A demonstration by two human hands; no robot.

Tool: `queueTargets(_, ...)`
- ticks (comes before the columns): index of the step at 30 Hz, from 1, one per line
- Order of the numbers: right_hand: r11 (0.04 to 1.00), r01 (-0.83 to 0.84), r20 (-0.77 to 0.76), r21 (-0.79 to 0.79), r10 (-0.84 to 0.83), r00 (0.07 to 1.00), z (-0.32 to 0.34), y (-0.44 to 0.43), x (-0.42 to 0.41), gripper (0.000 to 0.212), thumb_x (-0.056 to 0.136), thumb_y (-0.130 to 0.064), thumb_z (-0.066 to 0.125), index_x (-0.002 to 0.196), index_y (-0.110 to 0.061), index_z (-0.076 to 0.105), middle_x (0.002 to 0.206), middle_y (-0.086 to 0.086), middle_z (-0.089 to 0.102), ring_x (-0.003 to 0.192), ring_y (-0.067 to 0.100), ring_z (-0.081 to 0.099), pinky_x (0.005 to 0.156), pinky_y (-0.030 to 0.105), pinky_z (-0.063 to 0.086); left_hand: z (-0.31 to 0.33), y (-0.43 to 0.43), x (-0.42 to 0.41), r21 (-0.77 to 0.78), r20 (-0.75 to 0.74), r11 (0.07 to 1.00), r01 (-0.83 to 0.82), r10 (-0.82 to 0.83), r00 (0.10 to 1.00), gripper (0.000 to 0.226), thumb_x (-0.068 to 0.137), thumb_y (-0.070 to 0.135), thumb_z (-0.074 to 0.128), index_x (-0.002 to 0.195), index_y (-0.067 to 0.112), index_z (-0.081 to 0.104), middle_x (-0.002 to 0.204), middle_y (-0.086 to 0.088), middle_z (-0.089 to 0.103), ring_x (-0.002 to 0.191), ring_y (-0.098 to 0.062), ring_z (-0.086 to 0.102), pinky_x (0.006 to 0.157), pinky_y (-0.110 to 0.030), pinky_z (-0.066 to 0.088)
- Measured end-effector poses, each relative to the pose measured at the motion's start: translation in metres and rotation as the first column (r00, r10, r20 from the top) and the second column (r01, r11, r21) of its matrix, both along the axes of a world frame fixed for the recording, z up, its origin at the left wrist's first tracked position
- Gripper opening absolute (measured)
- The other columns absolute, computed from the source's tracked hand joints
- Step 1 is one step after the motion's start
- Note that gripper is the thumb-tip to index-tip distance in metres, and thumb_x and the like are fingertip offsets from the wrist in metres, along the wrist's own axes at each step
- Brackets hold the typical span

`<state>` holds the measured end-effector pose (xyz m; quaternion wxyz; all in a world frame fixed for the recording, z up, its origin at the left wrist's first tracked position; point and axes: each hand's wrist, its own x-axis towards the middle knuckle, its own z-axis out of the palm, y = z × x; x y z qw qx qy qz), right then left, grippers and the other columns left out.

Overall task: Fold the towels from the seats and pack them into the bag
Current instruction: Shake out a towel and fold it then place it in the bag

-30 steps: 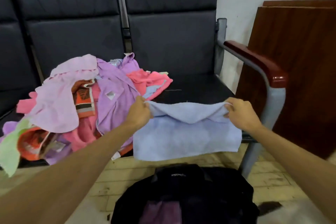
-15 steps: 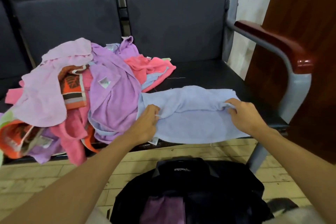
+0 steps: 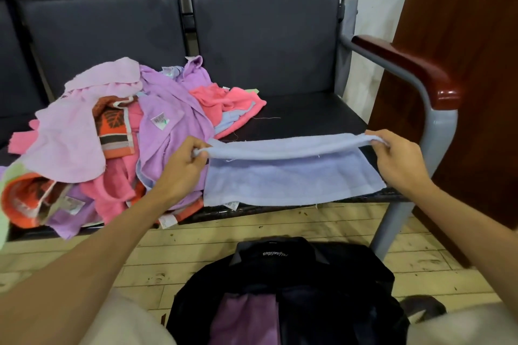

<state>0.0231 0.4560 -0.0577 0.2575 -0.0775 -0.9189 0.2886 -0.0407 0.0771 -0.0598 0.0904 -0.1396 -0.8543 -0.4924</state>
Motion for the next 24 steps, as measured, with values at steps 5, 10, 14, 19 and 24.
queueTargets(5, 0.997, -0.070, 0.076, 0.038, 0.067, 0.995, 0.002, 0.005, 0.020, 0.030, 0.100, -0.020, 0.050, 0.125, -0.011, 0.064, 0.102, 0.004, 0.067, 0.072, 0.003, 0.051, 0.061, 0.009, 0.032, 0.008, -0.006, 0.018, -0.234, -0.004, 0.968, 0.094, -0.097, 0.995, 0.017, 0.095, 0.010, 0.053, 0.082, 0.021, 0.054, 0.077, -0.007, 0.060, 0.066, -0.016, 0.048, 0.064, -0.028, 0.039)
queueTargets(10, 0.997, -0.073, 0.353, 0.017, 0.063, 0.933, -0.001, 0.007, 0.029, 0.033, 0.100, -0.035, 0.047, 0.101, -0.013, 0.072, 0.096, 0.011, 0.069, 0.078, 0.018, 0.059, 0.066, 0.027, 0.041, 0.006, -0.008, 0.028, -0.387, 0.274, 0.888, 0.248, -0.146, 0.951, 0.010, 0.092, 0.016, 0.059, 0.084, 0.020, 0.063, 0.098, -0.009, 0.068, 0.078, -0.017, 0.056, 0.073, -0.027, 0.043)
queueTargets(14, 0.999, -0.023, 0.356, 0.034, 0.010, 0.934, -0.006, 0.006, 0.022, 0.029, 0.099, -0.024, 0.052, 0.102, -0.006, 0.074, 0.096, 0.012, 0.071, 0.075, 0.019, 0.059, 0.069, 0.031, 0.046, 0.001, -0.001, 0.021, -0.439, 0.144, 0.890, 0.122, -0.064, 0.988, 0.008, 0.095, 0.014, 0.054, 0.096, 0.013, 0.062, 0.097, 0.000, 0.061, 0.085, -0.012, 0.054, 0.068, -0.015, 0.037)
queueTargets(19, 0.995, 0.073, 0.254, 0.065, -0.087, 0.963, -0.017, 0.003, 0.006, 0.017, 0.094, -0.014, 0.059, 0.106, -0.004, 0.068, 0.105, 0.010, 0.067, 0.088, 0.017, 0.055, 0.078, 0.028, 0.044, -0.013, 0.004, -0.002, -0.537, 0.158, 0.841, -0.058, 0.168, 0.973, 0.045, 0.084, 0.021, 0.070, 0.120, 0.003, 0.050, 0.116, -0.015, 0.053, 0.103, -0.026, 0.053, 0.082, -0.031, 0.040)
queueTargets(24, 0.975, 0.204, 0.368, 0.082, -0.220, 0.903, -0.022, 0.002, -0.008, 0.028, 0.089, -0.032, 0.067, 0.101, -0.009, 0.054, 0.092, 0.010, 0.059, 0.087, 0.026, 0.059, 0.080, 0.039, 0.050, -0.014, 0.008, -0.017, -0.611, 0.284, 0.791, -0.035, 0.261, 0.922, 0.054, 0.083, 0.046, 0.068, 0.114, 0.004, 0.055, 0.114, -0.011, 0.060, 0.100, -0.026, 0.056, 0.077, -0.031, 0.043)
